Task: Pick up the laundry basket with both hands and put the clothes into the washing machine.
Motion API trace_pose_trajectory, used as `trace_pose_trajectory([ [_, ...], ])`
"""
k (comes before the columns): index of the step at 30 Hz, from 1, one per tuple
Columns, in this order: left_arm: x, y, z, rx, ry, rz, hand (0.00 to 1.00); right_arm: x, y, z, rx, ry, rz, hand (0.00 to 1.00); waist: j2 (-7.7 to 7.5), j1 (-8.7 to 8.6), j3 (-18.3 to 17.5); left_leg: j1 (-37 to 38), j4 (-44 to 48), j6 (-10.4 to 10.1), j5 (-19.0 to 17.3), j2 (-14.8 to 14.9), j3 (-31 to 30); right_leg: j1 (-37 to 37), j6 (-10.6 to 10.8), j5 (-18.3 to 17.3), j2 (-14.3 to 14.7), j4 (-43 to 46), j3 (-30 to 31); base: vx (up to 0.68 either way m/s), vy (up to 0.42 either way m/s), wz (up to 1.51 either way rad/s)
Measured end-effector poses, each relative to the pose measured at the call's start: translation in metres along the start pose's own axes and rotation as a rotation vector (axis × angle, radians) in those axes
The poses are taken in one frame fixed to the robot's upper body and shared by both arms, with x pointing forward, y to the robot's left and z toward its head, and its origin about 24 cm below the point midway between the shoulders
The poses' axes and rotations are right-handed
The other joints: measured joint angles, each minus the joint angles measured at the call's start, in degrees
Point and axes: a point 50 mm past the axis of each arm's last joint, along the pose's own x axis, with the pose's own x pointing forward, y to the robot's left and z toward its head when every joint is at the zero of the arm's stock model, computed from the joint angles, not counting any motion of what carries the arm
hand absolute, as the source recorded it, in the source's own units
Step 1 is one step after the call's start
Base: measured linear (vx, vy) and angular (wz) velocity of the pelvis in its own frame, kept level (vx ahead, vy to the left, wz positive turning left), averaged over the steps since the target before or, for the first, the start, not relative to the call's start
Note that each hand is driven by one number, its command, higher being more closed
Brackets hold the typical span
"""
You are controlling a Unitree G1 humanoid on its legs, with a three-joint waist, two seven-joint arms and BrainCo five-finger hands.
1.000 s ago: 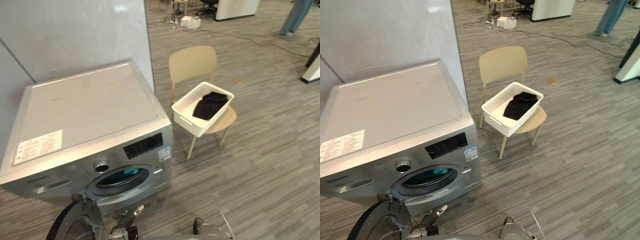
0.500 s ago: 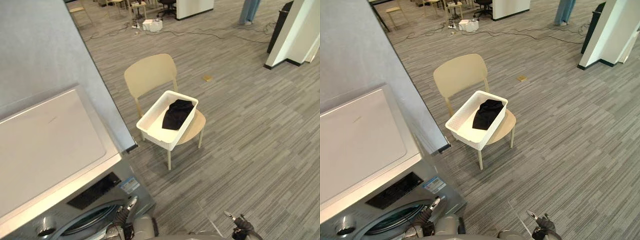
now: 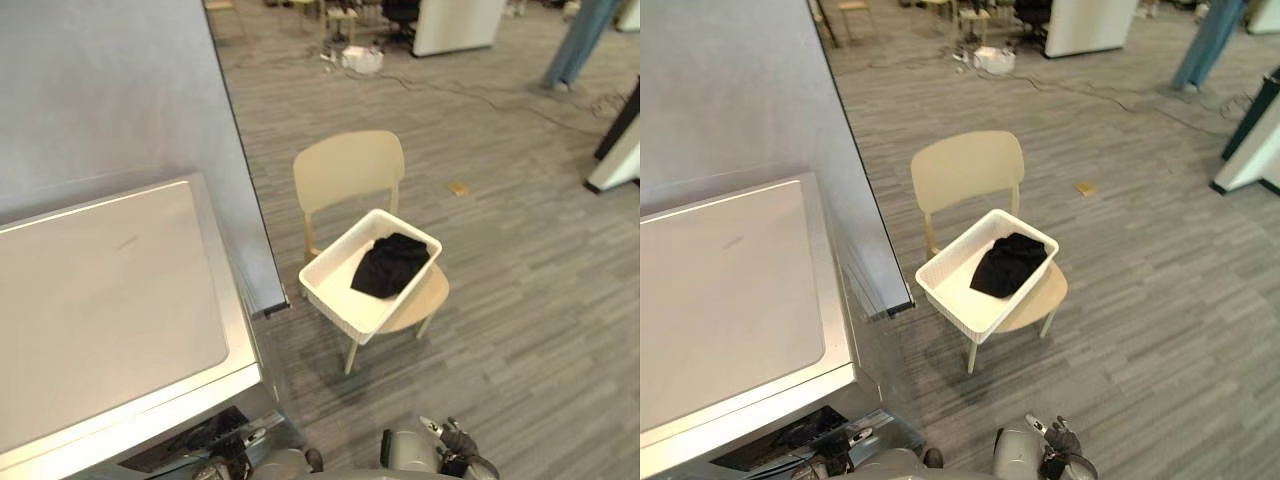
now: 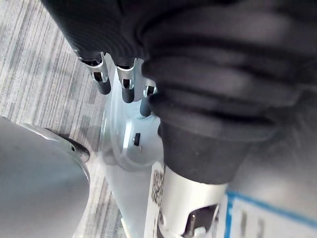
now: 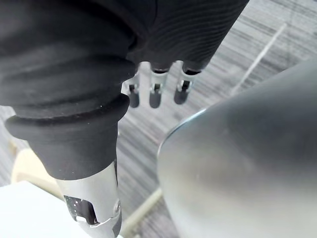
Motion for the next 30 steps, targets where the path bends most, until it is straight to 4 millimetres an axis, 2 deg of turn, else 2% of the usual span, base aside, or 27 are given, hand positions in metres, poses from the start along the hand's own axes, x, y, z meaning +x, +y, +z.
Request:
trace_pose_trajectory([
  [1, 0.0, 0.002, 0.0, 0.007, -0.006, 0.016, 0.0, -0.001, -0.004, -0.002, 0.013, 0.004, -0.014, 0.0, 0.16, 0.04, -0.18, 0.0, 0.24, -0.68, -0.58, 0.71, -0.26, 0.24, -0.2, 0.14, -0.74, -4.23, 1.05, 0.06, -0.347, 0.32],
  [2, -0.002, 0.011, -0.005, 0.02, -0.03, 0.05, 0.0, -0.004, -0.013, -0.011, 0.025, 0.027, -0.04, 0.0, 0.5, -0.01, -1.0, -0.2, 0.74, -2.22, -1.56, 2.54, -1.36, 2.76, 0.04, 1.67, -0.38, -18.46, 5.64, 0.04, -0.346, 0.18],
  [3, -0.003, 0.015, -0.007, 0.034, -0.037, 0.056, 0.0, -0.006, -0.017, -0.015, 0.03, 0.04, -0.053, 0.0, 0.62, 0.02, -1.5, -0.44, 1.18, -2.85, -1.97, 3.41, -1.91, 4.07, 0.69, 2.14, 0.1, -23.55, 8.42, 0.1, -0.561, 0.25],
  [4, -0.005, 0.019, -0.012, 0.046, -0.045, 0.061, 0.0, -0.01, -0.025, -0.028, 0.04, 0.089, -0.077, 0.0, 0.59, 0.04, -2.98, -1.13, 1.78, -4.18, -2.69, 5.07, -3.17, 6.56, 2.12, 3.08, 1.26, -30.95, 13.26, 0.11, -0.535, 0.26],
  [5, -0.006, 0.021, -0.014, 0.046, -0.049, 0.065, 0.0, -0.014, -0.028, -0.037, 0.045, 0.12, -0.087, 0.0, 0.25, 0.05, -4.15, -1.75, 2.07, -5.29, -3.04, 5.93, -3.99, 7.55, 3.41, 3.82, 1.66, -33.5, 14.55, 0.18, -0.714, 0.53],
  [6, -0.008, 0.031, -0.014, 0.054, -0.066, 0.084, 0.0, -0.022, -0.031, -0.058, 0.065, 0.187, -0.105, 0.0, -1.99, -0.03, -6.39, -2.72, 2.1, -8.53, -3.67, 6.76, -6.42, 10.24, 9.86, 3.72, 0.7, -37.64, 12.48, 0.17, -0.66, 0.61],
  [7, -0.008, 0.026, -0.014, 0.047, -0.069, 0.073, 0.0, -0.022, -0.035, -0.061, 0.074, 0.207, -0.119, 0.0, -1.76, -0.12, -6.67, -2.76, 2.25, -10.72, -3.63, 8.58, -8.46, 11.1, 10.23, -0.05, 1.64, -37.04, 9.02, 0.14, -0.623, 0.74],
  [8, -0.008, 0.021, -0.016, 0.032, -0.071, 0.061, 0.0, -0.023, -0.042, -0.06, 0.067, 0.211, -0.134, 0.0, -0.66, -0.33, -7.28, -2.36, 2.07, -10.99, -3.5, 9.87, -9.83, 10.95, 8.84, -0.71, 2.09, -36.75, 6.51, 0.13, -0.507, 0.61],
  [9, -0.009, 0.002, -0.021, 0.008, -0.071, 0.015, 0.0, -0.024, -0.051, -0.056, 0.048, 0.202, -0.154, 0.0, 1.4, 0.16, -7.57, -1.44, 2.71, -10.36, -2.91, 11.78, -10.82, 11.13, 7.14, -2.41, 4.26, -34.41, 4.85, 0.13, -0.392, 0.64],
  [10, -0.01, -0.001, -0.023, -0.016, -0.073, 0.003, 0.0, -0.02, -0.048, -0.051, 0.044, 0.189, -0.145, 0.0, 2.57, 0.27, -7.3, -1.49, 3.8, -10.63, -1.55, 13.49, -11.04, 11.77, 6.07, -4.47, 6.63, -32.44, 2.85, 0.13, -0.387, 0.57],
  [11, -0.01, -0.001, -0.023, -0.037, -0.074, 0.006, 0.0, -0.019, -0.046, -0.049, 0.043, 0.187, -0.14, 0.0, 2.54, 0.0, -7.33, -2.52, 5.38, -10.09, -0.58, 14.04, -12.21, 12.4, 5.52, -4.96, 7.13, -32.25, 1.61, 0.08, -0.366, 0.71],
  [12, -0.01, 0.002, -0.022, -0.069, -0.076, 0.015, 0.0, -0.017, -0.043, -0.045, 0.031, 0.18, -0.129, 0.0, 2.53, -0.04, -7.33, -5.65, 10.47, -7.62, 1.05, 14.84, -14.25, 14.35, 4.41, -5.06, 8.32, -33.4, -0.97, 0.06, -0.391, 0.86],
  [13, -0.01, 0.006, -0.021, -0.108, -0.083, 0.03, 0.0, -0.015, -0.039, -0.043, 0.013, 0.173, -0.114, 0.0, 2.09, 0.09, -7.32, -9.62, 16.12, -3.99, 3.64, 15.25, -15.17, 16.24, 3.15, -4.76, 9.72, -35.09, -3.49, 0.05, -0.309, 0.9],
  [14, -0.01, 0.007, -0.019, -0.114, -0.088, 0.033, 0.0, -0.015, -0.038, -0.043, -0.004, 0.175, -0.108, 0.0, 1.91, 0.14, -7.27, -11.62, 18.52, -3.04, 5.5, 15.59, -14.95, 17.04, 2.63, -4.58, 10.24, -35.91, -4.8, 0.07, -0.335, 0.86],
  [16, -0.01, 0.014, -0.018, -0.143, -0.097, 0.055, 0.0, -0.011, -0.035, -0.039, -0.013, 0.178, -0.104, 0.0, 1.26, 0.25, -6.62, -15.69, 22.21, -0.7, 12.17, 17.93, -10.66, 19.82, 0.63, -3.4, 11.79, -39.04, -7.91, 0.05, -0.229, 0.75],
  [17, -0.01, 0.022, -0.013, -0.13, -0.109, 0.072, 0.0, -0.01, -0.027, -0.039, -0.001, 0.179, -0.086, 0.0, 0.25, 0.29, -6.36, -16.76, 22.45, 1.08, 15.8, 20.25, -4.06, 22.71, -0.58, -2.3, 12.4, -42.71, -10.95, 0.04, -0.2, 0.79],
  [18, -0.01, 0.025, -0.012, -0.128, -0.113, 0.079, 0.0, -0.009, -0.025, -0.038, 0.007, 0.17, -0.083, 0.0, 0.3, 0.15, -6.32, -17.87, 24.39, 1.09, 15.49, 20.9, -1.54, 23.58, -0.87, -1.94, 12.75, -43.9, -11.94, 0.06, -0.249, 1.0],
  [19, -0.01, 0.023, -0.013, -0.124, -0.111, 0.075, 0.0, -0.008, -0.024, -0.032, 0.015, 0.152, -0.083, 0.0, 0.59, 0.24, -6.12, -19.23, 28.0, -0.04, 10.41, 20.25, 3.51, 25.16, -1.57, -1.42, 13.08, -46.08, -13.43, 0.04, -0.109, 0.85],
  [20, -0.01, 0.021, -0.014, -0.115, -0.106, 0.068, 0.0, -0.005, -0.023, -0.025, 0.02, 0.131, -0.08, 0.0, 0.69, 0.31, -6.07, -18.16, 26.04, -2.82, 6.28, 16.64, 7.7, 25.51, -1.73, -1.05, 12.72, -47.07, -14.6, 0.04, -0.055, 0.73],
  [21, -0.01, 0.02, -0.016, -0.106, -0.101, 0.066, 0.0, -0.003, -0.021, -0.02, 0.018, 0.121, -0.077, 0.0, 0.68, 0.35, -6.09, -16.77, 22.7, -3.0, 5.86, 15.15, 9.86, 25.56, -1.53, -0.88, 12.6, -47.4, -15.14, 0.06, 0.014, 0.52],
  [22, -0.01, 0.025, -0.023, -0.065, -0.073, 0.077, 0.0, -0.001, -0.017, -0.015, 0.017, 0.106, -0.067, 0.0, 1.72, 0.67, -5.56, -13.0, 14.61, -1.43, 3.32, 14.22, 16.66, 25.49, -1.11, -0.85, 12.66, -47.92, -16.27, 0.04, 0.022, 0.42],
  [23, -0.01, 0.026, -0.025, -0.055, -0.057, 0.081, 0.0, 0.0, -0.016, -0.014, 0.02, 0.1, -0.063, 0.0, 1.63, 0.41, -5.64, -11.53, 10.83, -1.41, 2.8, 13.5, 18.62, 25.54, -0.88, -0.94, 12.59, -48.36, -16.94, 0.09, 0.018, 0.54],
  [24, -0.01, 0.03, -0.03, -0.043, -0.03, 0.092, 0.0, 0.001, -0.008, -0.013, 0.028, 0.097, -0.045, 0.0, 0.55, 0.38, -5.76, -9.9, 5.64, -0.58, 3.77, 12.14, 20.76, 25.77, -0.38, -0.63, 11.77, -49.56, -17.25, 0.1, -0.003, 0.42],
  [25, -0.012, 0.032, -0.039, -0.036, -0.004, 0.103, 0.0, 0.001, -0.001, -0.012, 0.033, 0.084, -0.027, 0.0, 0.59, 1.11, -5.47, -8.79, 2.46, -0.01, 4.73, 10.26, 20.95, 25.97, 0.28, 0.05, 11.13, -51.06, -17.51, 0.13, 0.006, 0.25],
  [26, -0.013, 0.034, -0.043, -0.04, 0.007, 0.11, 0.0, 0.001, 0.001, -0.012, 0.035, 0.079, -0.02, 0.0, 0.59, 1.48, -5.45, -8.09, 0.94, -0.18, 5.11, 9.16, 20.83, 26.03, 0.52, 0.17, 10.67, -51.44, -17.66, 0.15, 0.027, 0.19],
  [28, -0.015, 0.036, -0.05, -0.037, 0.029, 0.118, 0.0, 0.0, 0.004, -0.015, 0.026, 0.081, -0.01, 0.0, 0.27, 1.37, -5.44, -6.05, -4.88, 1.07, 7.0, 5.06, 18.93, 26.65, 1.34, -0.31, 7.73, -51.01, -20.25, 0.18, 0.039, 0.54],
  [30, -0.014, 0.035, -0.05, -0.025, 0.03, 0.115, 0.0, -0.001, 0.005, -0.017, 0.018, 0.087, -0.008, 0.0, 0.03, 1.53, -5.38, -4.12, -7.77, 1.45, 6.68, 1.7, 17.82, 27.5, 2.22, -1.75, 5.02, -49.08, -22.22, 0.2, 0.069, 0.54],
])
